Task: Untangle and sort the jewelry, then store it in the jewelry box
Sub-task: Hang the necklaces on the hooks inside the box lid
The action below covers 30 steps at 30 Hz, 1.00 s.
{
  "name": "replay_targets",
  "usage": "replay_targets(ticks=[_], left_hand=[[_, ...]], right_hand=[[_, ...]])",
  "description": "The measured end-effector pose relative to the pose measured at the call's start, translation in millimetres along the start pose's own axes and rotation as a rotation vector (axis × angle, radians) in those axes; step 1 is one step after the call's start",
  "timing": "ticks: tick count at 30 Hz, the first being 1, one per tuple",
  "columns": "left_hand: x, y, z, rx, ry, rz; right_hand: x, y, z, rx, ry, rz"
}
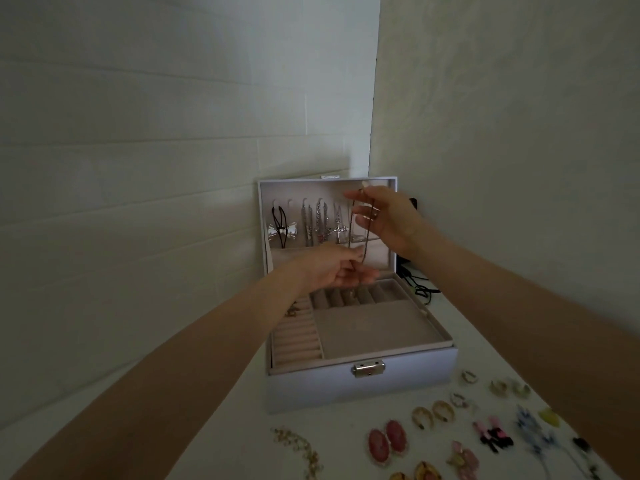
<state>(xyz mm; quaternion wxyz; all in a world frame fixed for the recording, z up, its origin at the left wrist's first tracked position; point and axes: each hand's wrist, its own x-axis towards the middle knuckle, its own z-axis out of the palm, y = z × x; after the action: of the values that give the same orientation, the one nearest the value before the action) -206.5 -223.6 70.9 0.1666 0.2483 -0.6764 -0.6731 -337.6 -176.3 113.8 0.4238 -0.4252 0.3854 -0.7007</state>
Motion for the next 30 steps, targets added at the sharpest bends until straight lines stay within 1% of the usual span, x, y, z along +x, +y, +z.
replay_targets(ticks=[2, 3, 4, 6, 9, 12, 14, 16, 20, 21, 22, 23, 24, 25, 26, 28, 29, 30], left_hand=[[4.2, 4.1, 3.3, -0.304, 0.03, -0.007], [6.3, 5.8, 4.5, -0.411, 0.066, 0.002], [9.0, 7.2, 5.0, -0.481, 0.11, 0.015], [13.6, 11.0, 3.8, -0.528, 0.196, 0.039], [15.6, 20.9, -0.5, -0.453, 0.285, 0.026], [16.0, 33.4, -7.1, -0.376, 0.314, 0.052], [16.8, 41.4, -9.4, -0.221, 0.304, 0.09], [17.2, 48.8, -8.1, -0.04, 0.302, 0.134], [15.4, 60.6, -4.2, 0.335, 0.36, 0.265], [14.6, 62.1, -3.5, 0.414, 0.347, 0.279], [14.2, 62.9, -3.1, 0.482, 0.329, 0.287], [13.8, 63.1, -3.1, 0.543, 0.31, 0.291], [14.7, 62.6, -2.8, 0.59, 0.291, 0.296], [16.5, 61.9, -2.5, 0.618, 0.267, 0.305], [18.3, 61.0, -1.4, 0.628, 0.243, 0.318], [21.8, 58.4, -0.8, 0.63, 0.233, 0.337], [23.6, 57.0, -2.0, 0.629, 0.245, 0.342], [25.2, 55.7, -4.6, 0.621, 0.256, 0.346]], right_hand=[[-0.7, 3.1, 4.7, 0.056, 0.004, 0.011], [-1.5, 5.6, 5.2, 0.081, 0.02, 0.019], [-3.3, 8.5, 4.0, 0.097, 0.046, 0.026], [-7.5, 14.0, -0.1, 0.112, 0.124, 0.041], [-13.7, 21.9, -8.3, 0.178, 0.322, 0.073], [-16.1, 30.3, -18.6, 0.223, 0.544, 0.129], [-16.7, 37.1, -24.8, 0.184, 0.65, 0.178], [-19.3, 39.8, -26.1, 0.111, 0.696, 0.238], [-21.9, 44.0, -27.7, -0.128, 0.67, 0.299], [-21.1, 46.2, -29.0, -0.267, 0.656, 0.284], [-21.9, 46.0, -28.5, -0.478, 0.649, 0.232], [-22.4, 45.6, -27.7, -0.691, 0.655, 0.119], [-23.4, 43.7, -25.5, -0.798, 0.628, -0.023], [-24.2, 39.7, -21.8, -0.783, 0.546, -0.143], [-24.8, 34.4, -16.4, -0.675, 0.421, -0.191], [-21.8, 24.6, -8.3, -0.527, 0.198, -0.113], [-20.4, 21.7, -6.5, -0.515, 0.146, -0.059], [-18.8, 20.2, -7.3, -0.508, 0.133, -0.028]])
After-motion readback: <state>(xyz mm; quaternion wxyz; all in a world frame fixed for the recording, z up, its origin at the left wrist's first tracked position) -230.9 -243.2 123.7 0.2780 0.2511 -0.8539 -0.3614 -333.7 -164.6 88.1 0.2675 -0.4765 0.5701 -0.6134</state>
